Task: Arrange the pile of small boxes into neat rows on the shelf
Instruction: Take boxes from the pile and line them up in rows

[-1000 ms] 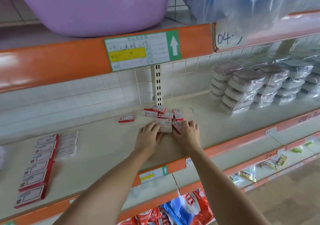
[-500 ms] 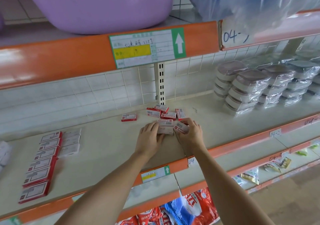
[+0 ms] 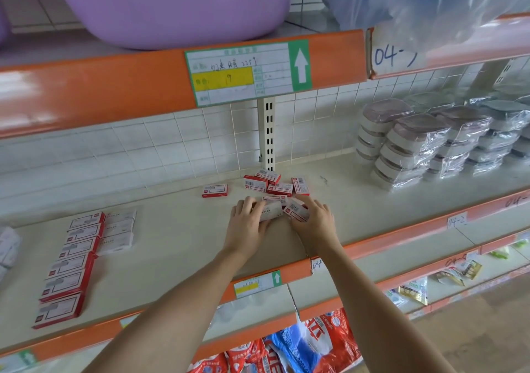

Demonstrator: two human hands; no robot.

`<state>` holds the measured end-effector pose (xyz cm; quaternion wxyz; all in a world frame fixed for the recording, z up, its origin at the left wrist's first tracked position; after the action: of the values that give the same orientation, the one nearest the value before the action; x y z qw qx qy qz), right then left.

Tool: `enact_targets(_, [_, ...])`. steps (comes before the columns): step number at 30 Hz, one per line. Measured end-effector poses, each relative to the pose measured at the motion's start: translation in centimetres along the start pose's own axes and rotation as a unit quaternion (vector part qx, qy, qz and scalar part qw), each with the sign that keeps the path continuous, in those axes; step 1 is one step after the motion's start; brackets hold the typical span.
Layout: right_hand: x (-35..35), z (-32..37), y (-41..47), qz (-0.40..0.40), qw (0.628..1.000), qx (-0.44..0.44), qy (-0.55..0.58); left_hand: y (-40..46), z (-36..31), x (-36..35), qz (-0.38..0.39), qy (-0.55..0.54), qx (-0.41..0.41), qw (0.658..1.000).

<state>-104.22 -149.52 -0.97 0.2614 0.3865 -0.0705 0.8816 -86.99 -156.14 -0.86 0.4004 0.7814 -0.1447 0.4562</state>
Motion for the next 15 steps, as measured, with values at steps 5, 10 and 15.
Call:
enact_targets(5, [-0.2,0.3,-0.3,0.008,0.999,-0.001,-0.044,0.1,0.1,-0.2,0.01,-0.022,0.008,1.0])
enact_targets(10, [-0.2,0.1,0.0,-0.003,0.999,-0.027,-0.019,0.1,0.3,-0.4,0.025,-0.025,0.017,0.999])
enact_targets(15, [-0.5,0.0,0.8,0.057,0.998,-0.03,-0.019,0.3,0.5,-0.6,0.039,-0.024,0.022,0.999])
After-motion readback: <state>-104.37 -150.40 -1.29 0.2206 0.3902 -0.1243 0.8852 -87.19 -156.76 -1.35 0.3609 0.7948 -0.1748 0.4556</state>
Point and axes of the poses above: each hand's wrist, its own y-axis towards the middle knuckle, its own x-axis out of the back of the hand, z = x × y, the point moved 7 cm from there along y, towards the middle knuckle, and after that the axes turned 5 degrees about -x, right-handed, at the moved point
